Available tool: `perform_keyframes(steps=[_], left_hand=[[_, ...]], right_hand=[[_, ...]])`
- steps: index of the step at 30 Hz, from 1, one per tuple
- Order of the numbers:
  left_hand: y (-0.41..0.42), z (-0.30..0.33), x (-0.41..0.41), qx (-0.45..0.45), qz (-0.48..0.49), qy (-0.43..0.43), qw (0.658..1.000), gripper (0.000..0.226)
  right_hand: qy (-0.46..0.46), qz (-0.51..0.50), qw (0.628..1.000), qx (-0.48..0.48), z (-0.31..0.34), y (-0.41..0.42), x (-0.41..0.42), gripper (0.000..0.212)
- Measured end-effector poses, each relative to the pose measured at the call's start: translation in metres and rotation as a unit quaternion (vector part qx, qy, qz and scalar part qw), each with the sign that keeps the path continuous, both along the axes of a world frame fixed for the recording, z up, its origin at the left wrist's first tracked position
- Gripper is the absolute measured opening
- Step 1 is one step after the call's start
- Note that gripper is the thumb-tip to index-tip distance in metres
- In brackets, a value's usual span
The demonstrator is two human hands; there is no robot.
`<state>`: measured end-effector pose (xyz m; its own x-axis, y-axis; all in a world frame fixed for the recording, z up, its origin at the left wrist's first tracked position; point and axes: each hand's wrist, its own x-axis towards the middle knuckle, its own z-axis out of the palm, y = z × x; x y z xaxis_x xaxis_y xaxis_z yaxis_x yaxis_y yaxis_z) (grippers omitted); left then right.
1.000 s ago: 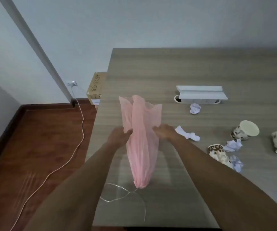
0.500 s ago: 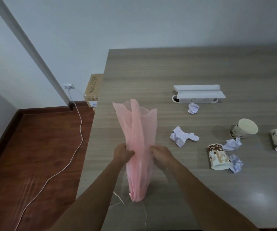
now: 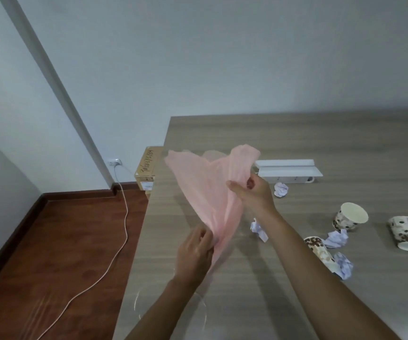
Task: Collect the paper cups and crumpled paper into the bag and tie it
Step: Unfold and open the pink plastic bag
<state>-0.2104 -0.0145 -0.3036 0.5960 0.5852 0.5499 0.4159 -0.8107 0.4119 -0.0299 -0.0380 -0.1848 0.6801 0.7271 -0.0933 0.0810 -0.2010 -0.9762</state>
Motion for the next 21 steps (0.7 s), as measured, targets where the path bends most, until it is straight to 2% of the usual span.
perform_keyframes(steps=[1, 3, 4, 6, 8, 10, 12, 13, 14, 16, 19, 21], left_hand=[[-0.004, -0.017, -0.007, -0.015, -0.009, 0.007, 1.0, 0.041], [-0.011, -0.049, -0.028, -0.086, 0.002, 0.028, 0.996, 0.046], [-0.012, -0.063, -0.039, -0.146, 0.012, 0.033, 0.989, 0.055], [-0.009, -0.078, -0.059, -0.3, 0.049, -0.026, 0.952, 0.061], [0.007, -0.075, -0.067, -0.451, 0.13, -0.15, 0.87, 0.061], [0.04, -0.064, -0.065, -0.577, 0.179, -0.258, 0.754, 0.054], [0.075, -0.047, -0.064, -0.676, 0.148, -0.312, 0.652, 0.055], [0.091, -0.038, -0.063, -0.706, 0.123, -0.303, 0.628, 0.065], [0.103, -0.03, -0.063, -0.73, 0.095, -0.272, 0.62, 0.077], [0.117, -0.016, -0.062, -0.738, 0.037, -0.171, 0.652, 0.078], [0.114, 0.011, -0.053, -0.651, -0.061, 0.009, 0.757, 0.04], [0.109, 0.023, -0.046, -0.578, -0.075, 0.106, 0.806, 0.037]], right_hand=[[-0.019, -0.003, 1.0, -0.012, -0.009, -0.003, -0.002, 0.013], [-0.013, -0.013, 0.999, -0.028, -0.031, -0.012, -0.007, 0.009], [0.0, -0.017, 0.999, -0.035, -0.041, -0.018, -0.01, 0.009], [0.023, -0.014, 0.998, -0.051, -0.063, -0.03, -0.015, 0.014], [0.032, 0.008, 0.997, -0.064, -0.081, -0.04, -0.017, 0.009], [0.02, 0.036, 0.996, -0.084, -0.096, -0.049, -0.02, 0.011], [0.013, 0.061, 0.994, -0.093, -0.111, -0.056, -0.023, 0.012], [0.006, 0.071, 0.993, -0.096, -0.117, -0.06, -0.024, 0.016], [0.001, 0.08, 0.992, -0.099, -0.123, -0.065, -0.026, 0.021], [0.007, 0.089, 0.991, -0.101, -0.132, -0.07, -0.03, 0.029], [0.009, 0.118, 0.99, -0.083, -0.14, -0.071, -0.033, 0.033], [-0.006, 0.143, 0.987, -0.076, -0.135, -0.068, -0.036, 0.023]])
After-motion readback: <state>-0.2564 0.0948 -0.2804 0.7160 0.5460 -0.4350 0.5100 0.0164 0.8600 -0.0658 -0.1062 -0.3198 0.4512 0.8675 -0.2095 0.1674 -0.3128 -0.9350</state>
